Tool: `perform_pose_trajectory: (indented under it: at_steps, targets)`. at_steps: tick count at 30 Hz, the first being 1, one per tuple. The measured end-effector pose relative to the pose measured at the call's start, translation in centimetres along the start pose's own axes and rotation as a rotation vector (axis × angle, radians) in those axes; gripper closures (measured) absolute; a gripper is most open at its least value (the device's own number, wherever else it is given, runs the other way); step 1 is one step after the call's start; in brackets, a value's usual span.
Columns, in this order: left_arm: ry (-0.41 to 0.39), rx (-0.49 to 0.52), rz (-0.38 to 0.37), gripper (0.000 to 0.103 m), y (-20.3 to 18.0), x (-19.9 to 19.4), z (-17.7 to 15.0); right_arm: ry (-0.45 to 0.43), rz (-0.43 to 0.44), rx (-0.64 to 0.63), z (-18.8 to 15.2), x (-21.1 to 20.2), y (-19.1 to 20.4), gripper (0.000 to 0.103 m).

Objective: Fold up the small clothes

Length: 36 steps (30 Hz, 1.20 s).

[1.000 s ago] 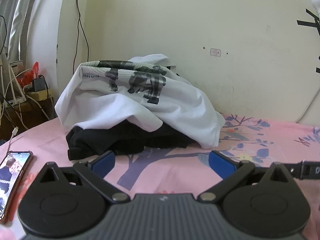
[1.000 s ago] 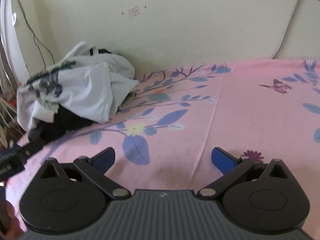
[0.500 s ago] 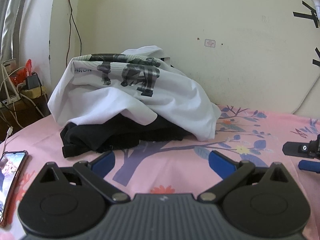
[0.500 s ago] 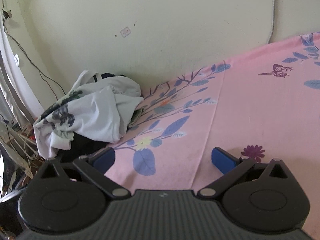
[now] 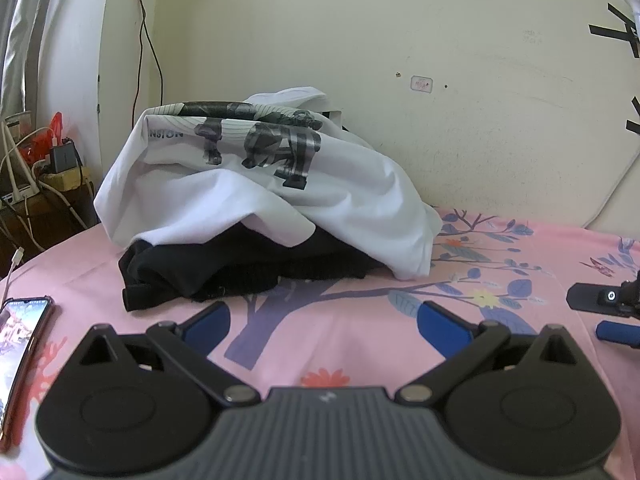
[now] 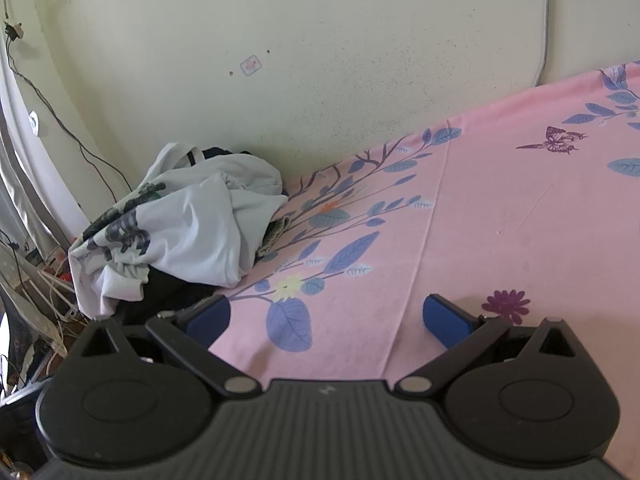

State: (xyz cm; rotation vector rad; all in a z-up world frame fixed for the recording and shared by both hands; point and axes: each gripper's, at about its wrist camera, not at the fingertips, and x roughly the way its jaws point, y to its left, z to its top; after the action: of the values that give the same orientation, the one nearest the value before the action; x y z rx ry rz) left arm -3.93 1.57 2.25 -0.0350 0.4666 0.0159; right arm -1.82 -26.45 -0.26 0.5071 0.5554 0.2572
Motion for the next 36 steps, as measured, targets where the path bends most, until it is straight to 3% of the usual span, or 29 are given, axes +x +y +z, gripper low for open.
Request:
perform_pose_trajectory:
  at_steps: [25, 29, 31, 32, 33, 36]
  targets:
    - [-0.008, 0.002, 0.001, 0.000, 0.0, -0.1, -0.1, -0.003, 0.008, 0.013, 0.0, -0.1, -0.2, 0.006]
    - [-0.013, -0.004, -0.009, 0.000, 0.2, -0.2, 0.0, 0.024, -0.020, -0.045, 0.2, 0.1, 0.6, 0.006]
    - [-0.006, -0.014, -0.020, 0.000, 0.8, -0.2, 0.1, 0.036, -0.021, -0.091, 0.2, 0.2, 1.3, 0.027]
    - [-0.008, -0.015, -0.021, 0.000, 1.3, -0.3, 0.3, 0.054, 0.006, -0.119, 0.2, 0.3, 1.9, 0.045]
    - [-0.024, -0.005, -0.006, 0.000, 1.9, -0.5, 0.5, 0.069, 0.022, -0.139, 0.4, 0.4, 2.6, 0.053]
    - [-0.088, 0.012, 0.084, 0.000, 4.3, -1.0, 1.2, 0.030, 0.098, -0.258, 1.8, 0.1, 6.4, 0.054]
